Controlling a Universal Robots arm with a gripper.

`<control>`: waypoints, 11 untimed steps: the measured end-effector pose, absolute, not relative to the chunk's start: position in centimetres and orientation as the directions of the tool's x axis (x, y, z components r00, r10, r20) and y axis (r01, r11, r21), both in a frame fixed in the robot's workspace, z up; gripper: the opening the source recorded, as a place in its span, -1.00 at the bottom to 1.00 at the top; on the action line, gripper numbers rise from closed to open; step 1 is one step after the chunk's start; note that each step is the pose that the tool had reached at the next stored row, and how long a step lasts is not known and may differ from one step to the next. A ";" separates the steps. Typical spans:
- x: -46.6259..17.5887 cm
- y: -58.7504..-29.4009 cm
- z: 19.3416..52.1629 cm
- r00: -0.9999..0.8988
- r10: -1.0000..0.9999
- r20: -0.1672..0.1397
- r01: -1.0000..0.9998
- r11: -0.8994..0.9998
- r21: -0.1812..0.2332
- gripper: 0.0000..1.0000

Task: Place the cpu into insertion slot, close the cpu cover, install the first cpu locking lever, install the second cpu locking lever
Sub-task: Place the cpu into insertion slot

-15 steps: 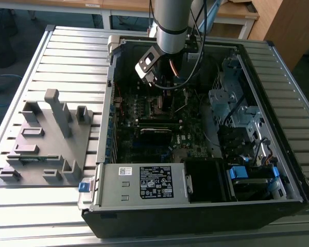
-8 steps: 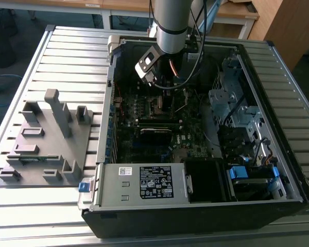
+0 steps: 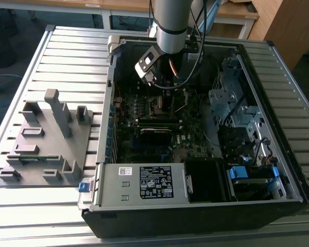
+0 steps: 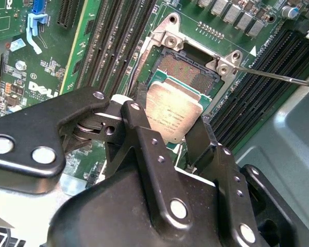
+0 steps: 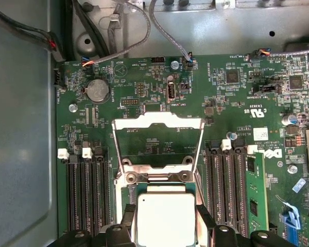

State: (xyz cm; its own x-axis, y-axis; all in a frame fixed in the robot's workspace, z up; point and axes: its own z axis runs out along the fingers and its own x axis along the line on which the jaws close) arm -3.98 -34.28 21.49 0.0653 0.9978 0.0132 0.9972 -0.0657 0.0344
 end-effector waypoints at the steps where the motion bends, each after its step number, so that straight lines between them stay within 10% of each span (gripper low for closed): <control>1: -4.0 -34.3 21.5 0.067 0.998 0.013 0.997 -0.067 0.034 0.08; 11: -4.0 -34.3 21.5 0.080 0.997 0.013 0.996 -0.080 0.034 0.08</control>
